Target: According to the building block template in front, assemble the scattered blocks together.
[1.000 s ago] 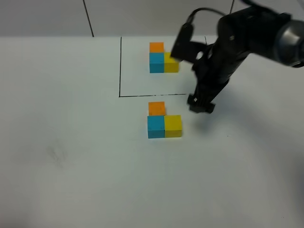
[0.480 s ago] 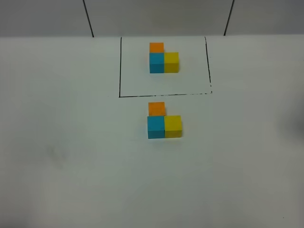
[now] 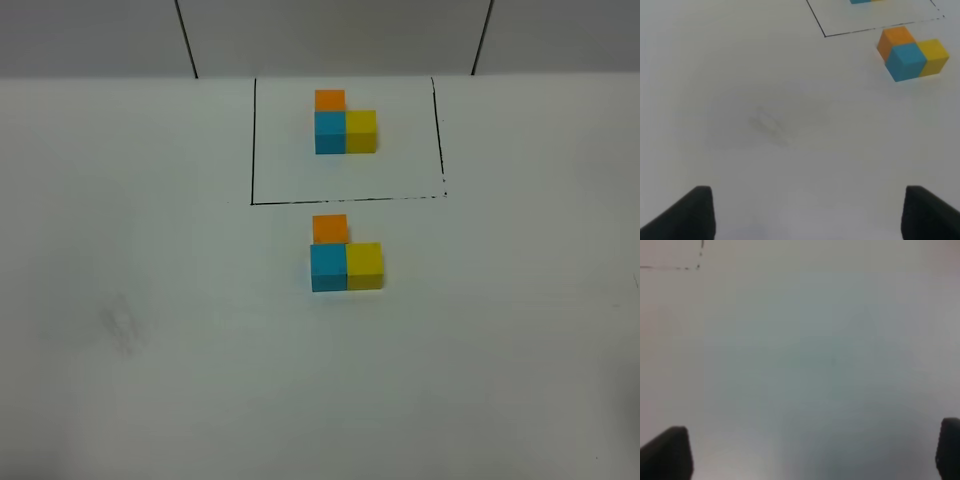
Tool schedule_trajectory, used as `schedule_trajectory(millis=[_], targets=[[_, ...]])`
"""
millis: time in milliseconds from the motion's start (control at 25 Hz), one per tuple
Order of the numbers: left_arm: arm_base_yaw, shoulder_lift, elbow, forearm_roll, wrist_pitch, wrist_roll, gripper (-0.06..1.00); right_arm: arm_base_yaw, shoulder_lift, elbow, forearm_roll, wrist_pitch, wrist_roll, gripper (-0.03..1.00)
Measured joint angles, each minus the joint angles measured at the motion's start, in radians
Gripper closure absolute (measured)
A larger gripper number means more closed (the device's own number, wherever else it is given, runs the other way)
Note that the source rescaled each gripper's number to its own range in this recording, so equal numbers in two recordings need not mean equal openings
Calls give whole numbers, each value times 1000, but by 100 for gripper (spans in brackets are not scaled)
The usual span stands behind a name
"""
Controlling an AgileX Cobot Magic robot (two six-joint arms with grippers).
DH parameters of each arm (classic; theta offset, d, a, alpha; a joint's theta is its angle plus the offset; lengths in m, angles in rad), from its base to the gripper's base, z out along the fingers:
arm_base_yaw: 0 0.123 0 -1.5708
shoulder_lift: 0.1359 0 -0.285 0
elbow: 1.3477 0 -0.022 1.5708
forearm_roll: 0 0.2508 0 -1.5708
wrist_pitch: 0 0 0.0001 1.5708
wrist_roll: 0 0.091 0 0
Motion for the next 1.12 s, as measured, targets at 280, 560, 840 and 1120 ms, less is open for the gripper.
schedule_trajectory(millis=[280,560,840,1120], targets=[[0,0,0,0,0,0,30,88,-230,41,2,113,38,-3],[0,0,0,0,0,0,30,106,-505,202,-2,99,38,-3],[0,0,0,0,0,0,30,154,-567,216,-43,92,72,-2],[0,0,0,0,0,0,30,154,-567,217,-51,91,87,4]])
